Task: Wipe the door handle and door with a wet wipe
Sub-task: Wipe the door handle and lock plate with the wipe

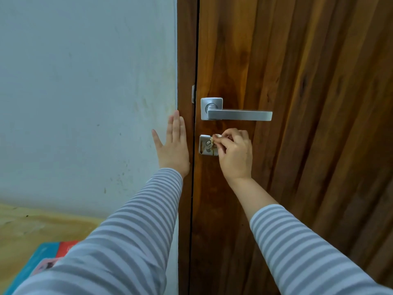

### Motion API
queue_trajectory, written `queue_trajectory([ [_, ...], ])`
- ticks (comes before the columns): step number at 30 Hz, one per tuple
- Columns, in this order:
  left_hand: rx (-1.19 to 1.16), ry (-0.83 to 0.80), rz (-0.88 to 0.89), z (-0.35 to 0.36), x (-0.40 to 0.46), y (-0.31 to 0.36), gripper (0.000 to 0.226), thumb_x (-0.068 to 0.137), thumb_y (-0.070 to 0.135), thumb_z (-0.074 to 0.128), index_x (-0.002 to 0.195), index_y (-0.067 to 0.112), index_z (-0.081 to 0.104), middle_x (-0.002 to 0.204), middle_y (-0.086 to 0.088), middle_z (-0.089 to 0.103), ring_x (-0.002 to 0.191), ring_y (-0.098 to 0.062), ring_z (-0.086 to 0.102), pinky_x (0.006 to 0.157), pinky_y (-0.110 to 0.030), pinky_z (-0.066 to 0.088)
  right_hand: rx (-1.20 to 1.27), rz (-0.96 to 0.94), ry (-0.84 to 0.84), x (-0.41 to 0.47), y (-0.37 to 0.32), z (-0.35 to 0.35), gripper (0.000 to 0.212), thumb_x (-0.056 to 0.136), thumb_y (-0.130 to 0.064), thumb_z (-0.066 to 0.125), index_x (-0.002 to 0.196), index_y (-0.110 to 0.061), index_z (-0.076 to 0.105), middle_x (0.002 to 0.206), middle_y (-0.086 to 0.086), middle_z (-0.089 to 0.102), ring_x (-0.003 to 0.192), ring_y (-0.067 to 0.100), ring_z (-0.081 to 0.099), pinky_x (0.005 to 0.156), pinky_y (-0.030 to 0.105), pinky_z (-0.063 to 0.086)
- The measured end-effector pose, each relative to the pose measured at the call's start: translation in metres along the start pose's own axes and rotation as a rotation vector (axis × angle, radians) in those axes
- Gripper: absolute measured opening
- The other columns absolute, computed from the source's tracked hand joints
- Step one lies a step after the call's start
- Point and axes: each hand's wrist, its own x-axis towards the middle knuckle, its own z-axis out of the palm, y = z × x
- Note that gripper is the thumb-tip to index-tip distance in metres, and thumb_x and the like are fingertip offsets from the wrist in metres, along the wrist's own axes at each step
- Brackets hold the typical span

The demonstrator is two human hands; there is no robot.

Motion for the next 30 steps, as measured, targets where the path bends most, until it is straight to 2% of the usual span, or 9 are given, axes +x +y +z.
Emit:
queue_trajectory([
  [3, -0.029, 0.025, -0.006, 0.006, 0.002, 0.001, 0.122, 0.086, 0.029, 0.071, 0.142, 0.003, -0.034, 0.150, -0.012, -0.043, 0.143, -0.028, -0.032, 0.116, -0.062, 0.002, -0.049, -0.046, 0.055, -0.007, 0.005, 0.007, 0.011, 0.082, -0.010, 0.069, 0.091, -0.010, 0.074, 0.083, 0.006, 0.065, 0.082, 0.026, 0.057, 0.073, 0.040, 0.049],
  [6, -0.043, 0.029, 0.012, 0.008, 0.003, 0.001, 0.125, 0.084, 0.032, 0.073, 0.145, 0.004, -0.031, 0.152, -0.012, -0.041, 0.144, -0.028, -0.030, 0.116, -0.061, 0.002, -0.068, -0.036, 0.060, -0.018, 0.008, 0.013, 0.009, 0.081, -0.009, 0.068, 0.089, -0.010, 0.074, 0.084, 0.006, 0.066, 0.083, 0.027, 0.058, 0.078, 0.041, 0.046],
  [11, -0.116, 0.056, 0.024, 0.008, 0.001, 0.000, 0.123, 0.083, 0.025, 0.075, 0.146, 0.004, -0.028, 0.154, -0.011, -0.038, 0.145, -0.028, -0.026, 0.119, -0.052, 0.012, -0.120, -0.039, -0.038, -0.039, 0.011, 0.017, 0.009, 0.081, -0.011, 0.070, 0.089, -0.012, 0.074, 0.087, 0.005, 0.070, 0.086, 0.026, 0.062, 0.082, 0.039, 0.044],
  [15, -0.159, 0.027, 0.053, 0.005, -0.001, -0.003, 0.126, 0.081, 0.026, 0.077, 0.146, 0.005, -0.030, 0.153, -0.010, -0.040, 0.145, -0.028, -0.028, 0.119, -0.050, 0.014, -0.121, -0.002, -0.127, -0.067, 0.016, 0.011, 0.015, 0.080, -0.015, 0.071, 0.095, -0.015, 0.074, 0.086, 0.001, 0.071, 0.086, 0.022, 0.063, 0.085, 0.039, 0.044],
  [18, -0.160, 0.022, 0.073, 0.005, -0.001, -0.006, 0.127, 0.081, 0.030, 0.077, 0.146, 0.005, -0.029, 0.152, -0.010, -0.041, 0.144, -0.027, -0.029, 0.119, -0.051, 0.014, -0.096, -0.087, -0.085, -0.081, 0.015, 0.005, 0.016, 0.083, -0.021, 0.067, 0.096, -0.018, 0.074, 0.086, -0.003, 0.071, 0.084, 0.017, 0.062, 0.087, 0.033, 0.038],
  [23, -0.148, 0.035, 0.085, 0.005, -0.002, -0.008, 0.128, 0.080, 0.035, 0.077, 0.147, 0.006, -0.027, 0.154, -0.009, -0.039, 0.145, -0.027, -0.027, 0.119, -0.049, 0.016, -0.041, -0.224, 0.019, -0.055, -0.007, -0.003, 0.018, 0.087, -0.022, 0.062, 0.102, -0.018, 0.072, 0.092, -0.003, 0.072, 0.087, 0.018, 0.061, 0.081, 0.031, 0.036],
  [27, -0.110, 0.047, 0.092, 0.004, -0.003, -0.010, 0.128, 0.081, 0.040, 0.076, 0.146, 0.005, -0.029, 0.154, -0.010, -0.038, 0.146, -0.026, -0.026, 0.119, -0.047, 0.020, -0.037, -0.145, 0.080, -0.018, -0.032, -0.004, 0.025, 0.087, -0.021, 0.063, 0.111, -0.017, 0.068, 0.094, -0.003, 0.072, 0.088, 0.017, 0.059, 0.081, 0.030, 0.034],
  [30, -0.096, 0.055, 0.081, 0.004, -0.003, -0.008, 0.127, 0.081, 0.040, 0.075, 0.147, 0.005, -0.028, 0.153, -0.010, -0.039, 0.145, -0.027, -0.027, 0.119, -0.048, 0.020, -0.095, 0.057, 0.056, 0.004, -0.042, -0.004, 0.022, 0.089, -0.025, 0.061, 0.109, -0.023, 0.069, 0.095, -0.005, 0.072, 0.094, 0.018, 0.057, 0.080, 0.035, 0.033],
])
